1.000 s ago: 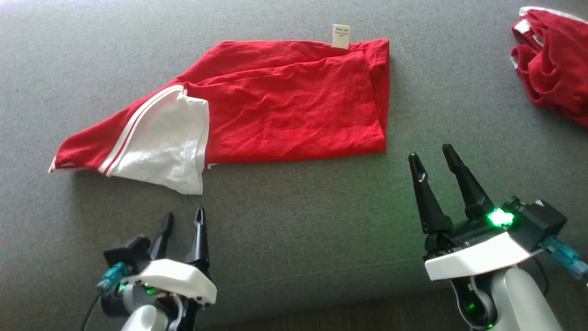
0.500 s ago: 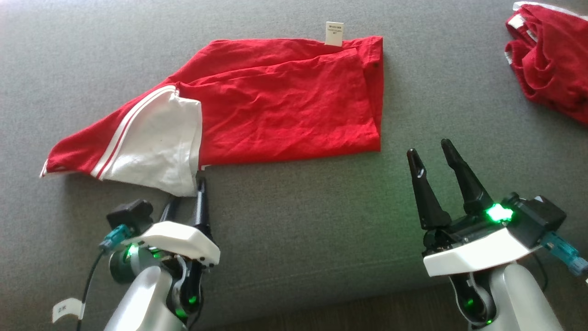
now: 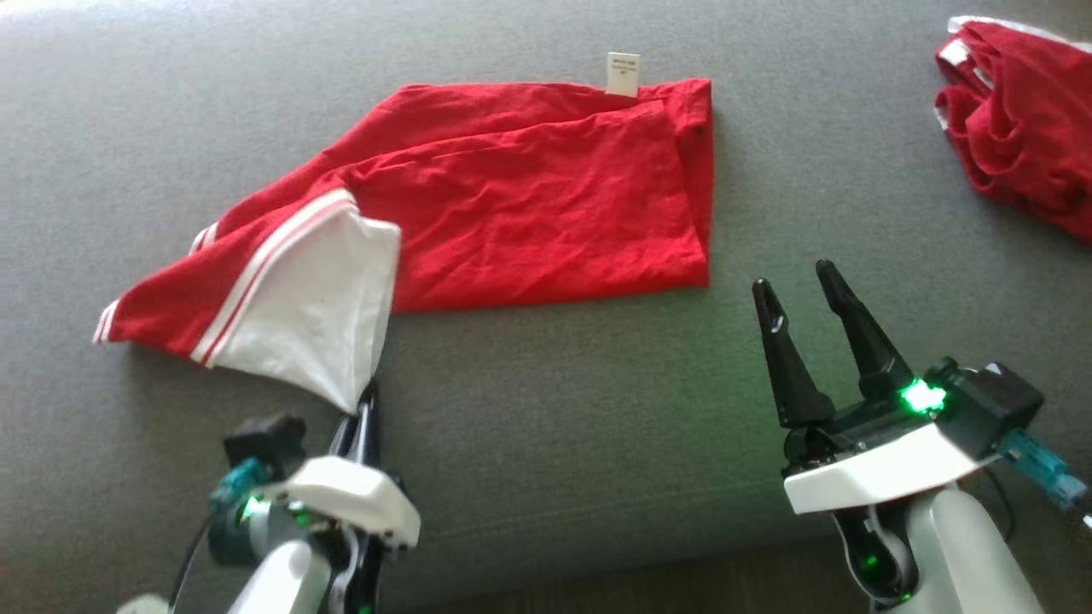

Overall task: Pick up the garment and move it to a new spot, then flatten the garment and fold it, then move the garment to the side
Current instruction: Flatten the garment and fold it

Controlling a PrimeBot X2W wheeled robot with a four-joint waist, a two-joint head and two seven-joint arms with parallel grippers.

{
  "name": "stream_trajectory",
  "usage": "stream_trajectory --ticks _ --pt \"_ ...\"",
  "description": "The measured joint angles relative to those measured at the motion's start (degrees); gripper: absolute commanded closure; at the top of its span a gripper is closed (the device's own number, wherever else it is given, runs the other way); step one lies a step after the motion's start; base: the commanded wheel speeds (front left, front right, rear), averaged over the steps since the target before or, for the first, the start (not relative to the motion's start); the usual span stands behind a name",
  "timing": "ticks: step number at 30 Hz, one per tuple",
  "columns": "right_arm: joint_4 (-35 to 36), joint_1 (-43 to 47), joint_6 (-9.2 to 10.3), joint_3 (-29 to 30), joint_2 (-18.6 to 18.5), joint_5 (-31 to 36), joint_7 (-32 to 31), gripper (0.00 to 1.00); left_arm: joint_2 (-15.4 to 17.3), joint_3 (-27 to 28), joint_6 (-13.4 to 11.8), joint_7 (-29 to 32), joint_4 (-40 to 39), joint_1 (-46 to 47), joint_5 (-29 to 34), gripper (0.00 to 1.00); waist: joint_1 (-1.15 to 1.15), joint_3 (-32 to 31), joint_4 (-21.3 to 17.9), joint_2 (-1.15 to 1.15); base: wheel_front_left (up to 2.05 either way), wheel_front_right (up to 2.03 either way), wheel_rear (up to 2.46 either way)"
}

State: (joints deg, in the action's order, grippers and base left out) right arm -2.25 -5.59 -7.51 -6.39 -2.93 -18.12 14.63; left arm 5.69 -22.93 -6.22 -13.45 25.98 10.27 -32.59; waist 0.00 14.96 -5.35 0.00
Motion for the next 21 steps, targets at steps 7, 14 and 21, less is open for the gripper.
stream_trajectory --ticks 7,14,21 --pt "-6.5 -5.2 0.00 -1.3 0.0 0.6 0.0 0.00 4.1 0.7 -4.1 0.1 -10.7 -7.3 1.8 1.00 0.00 -0.5 2.5 0.00 0.00 0.00 0.00" --pt "-29.9 -21.3 0.00 -0.9 -0.2 -0.7 -4.3 0.00 5.3 3.1 -4.6 -0.1 -15.9 -7.8 1.7 1.00 0.00 -0.5 5.1 0.00 0.00 0.00 0.00" --pt "-44.2 -35.0 0.00 0.9 -0.5 -0.7 -7.9 0.00 5.2 2.7 -4.5 -0.3 -16.5 -7.6 1.7 1.00 0.00 0.5 6.9 0.00 0.00 0.00 0.00"
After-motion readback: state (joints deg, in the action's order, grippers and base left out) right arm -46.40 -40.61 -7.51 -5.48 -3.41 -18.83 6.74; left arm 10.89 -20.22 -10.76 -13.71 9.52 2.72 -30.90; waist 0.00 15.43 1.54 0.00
